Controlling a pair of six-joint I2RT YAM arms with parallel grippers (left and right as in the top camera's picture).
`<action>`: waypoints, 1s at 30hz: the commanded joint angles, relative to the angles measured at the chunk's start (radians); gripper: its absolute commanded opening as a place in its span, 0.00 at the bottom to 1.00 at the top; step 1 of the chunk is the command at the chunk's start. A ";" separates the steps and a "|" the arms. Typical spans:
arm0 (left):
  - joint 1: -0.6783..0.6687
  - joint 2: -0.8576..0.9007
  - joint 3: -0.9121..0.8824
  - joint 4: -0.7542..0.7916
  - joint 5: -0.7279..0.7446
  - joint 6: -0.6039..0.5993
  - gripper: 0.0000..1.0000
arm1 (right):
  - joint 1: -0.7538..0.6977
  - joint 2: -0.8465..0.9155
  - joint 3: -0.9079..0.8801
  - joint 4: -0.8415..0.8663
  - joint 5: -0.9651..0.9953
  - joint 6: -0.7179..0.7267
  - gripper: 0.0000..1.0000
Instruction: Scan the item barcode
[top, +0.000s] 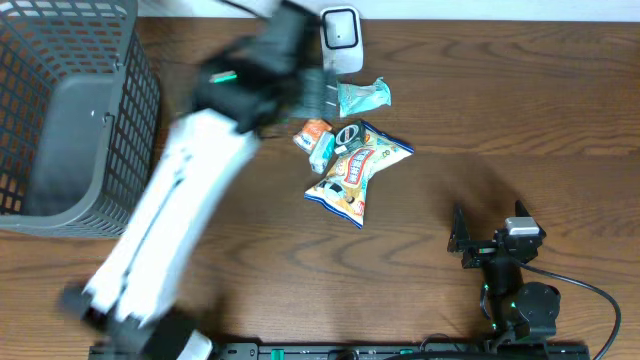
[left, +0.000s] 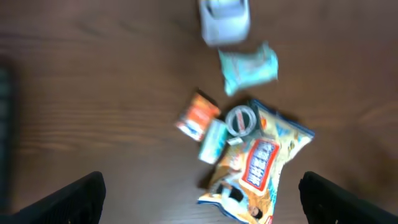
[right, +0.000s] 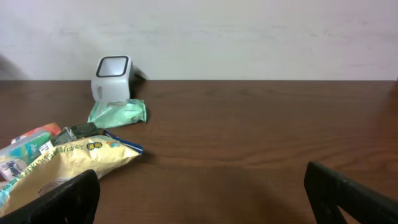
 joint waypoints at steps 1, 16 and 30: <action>0.082 -0.110 0.015 -0.040 -0.020 -0.013 0.98 | 0.003 -0.005 -0.002 -0.005 0.005 0.011 0.99; 0.318 -0.260 0.014 -0.218 -0.020 -0.013 0.98 | 0.003 -0.005 -0.002 -0.005 0.005 0.011 0.99; 0.318 -0.248 0.013 -0.241 -0.019 -0.013 0.98 | 0.003 -0.005 -0.002 -0.004 0.005 0.011 0.99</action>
